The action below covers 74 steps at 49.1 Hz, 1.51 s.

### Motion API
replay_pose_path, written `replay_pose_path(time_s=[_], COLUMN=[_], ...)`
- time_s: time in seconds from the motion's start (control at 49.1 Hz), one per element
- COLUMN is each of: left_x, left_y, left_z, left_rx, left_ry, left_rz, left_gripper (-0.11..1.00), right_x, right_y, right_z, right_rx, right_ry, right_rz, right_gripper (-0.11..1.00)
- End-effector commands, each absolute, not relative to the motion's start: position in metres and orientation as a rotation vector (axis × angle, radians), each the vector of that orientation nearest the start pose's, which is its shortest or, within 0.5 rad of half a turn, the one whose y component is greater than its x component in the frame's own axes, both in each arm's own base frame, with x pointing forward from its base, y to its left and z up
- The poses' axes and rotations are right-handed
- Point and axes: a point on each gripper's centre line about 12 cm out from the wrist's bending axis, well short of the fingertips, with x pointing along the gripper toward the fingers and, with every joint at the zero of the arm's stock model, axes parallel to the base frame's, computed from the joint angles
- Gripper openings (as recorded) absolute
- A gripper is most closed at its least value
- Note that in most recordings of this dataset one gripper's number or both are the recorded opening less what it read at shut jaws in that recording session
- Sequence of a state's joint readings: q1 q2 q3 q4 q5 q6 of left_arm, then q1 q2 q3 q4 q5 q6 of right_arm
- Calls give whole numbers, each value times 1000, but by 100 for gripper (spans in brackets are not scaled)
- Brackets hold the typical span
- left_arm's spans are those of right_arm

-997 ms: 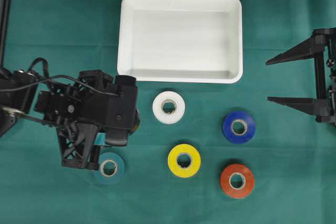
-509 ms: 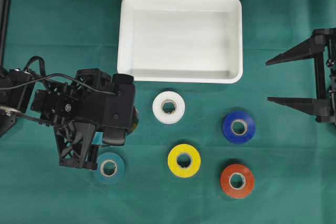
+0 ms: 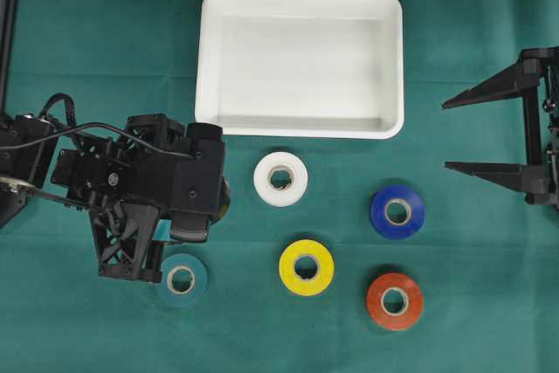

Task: Pick up the tape from a random location and place it into the white case.
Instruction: 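Lift the black roll and carry it over the white tray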

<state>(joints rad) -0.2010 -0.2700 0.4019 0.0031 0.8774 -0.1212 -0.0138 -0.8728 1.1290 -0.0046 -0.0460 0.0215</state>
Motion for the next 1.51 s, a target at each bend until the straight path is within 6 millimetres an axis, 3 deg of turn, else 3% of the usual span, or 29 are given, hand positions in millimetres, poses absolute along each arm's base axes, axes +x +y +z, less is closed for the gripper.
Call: replay_pose_path(time_s=[0.0, 0.448, 0.753, 1.201, 1.343, 1.486], left_x=[331, 333, 336, 321, 314, 312], left_y=[-68, -62, -4, 92, 111, 117], left_z=[308, 308, 303, 296, 295, 292], left_rx=[-6, -9, -79, -111, -127, -135], left_ry=[967, 961, 975, 993, 996, 995], left_rz=[-128, -110, 44, 250, 299, 315], left_gripper=[19, 19, 19, 19, 19, 19], right_x=[218, 217, 218, 218, 218, 218], right_y=[-3, -3, -3, -3, -3, -3], right_z=[274, 273, 273, 274, 274, 274], right_rx=[17, 18, 18, 17, 17, 17], right_ry=[187, 196, 205, 222, 224, 224], right_rz=[-16, -17, -17, -17, -17, -15], right_gripper=[92, 92, 92, 92, 92, 92])
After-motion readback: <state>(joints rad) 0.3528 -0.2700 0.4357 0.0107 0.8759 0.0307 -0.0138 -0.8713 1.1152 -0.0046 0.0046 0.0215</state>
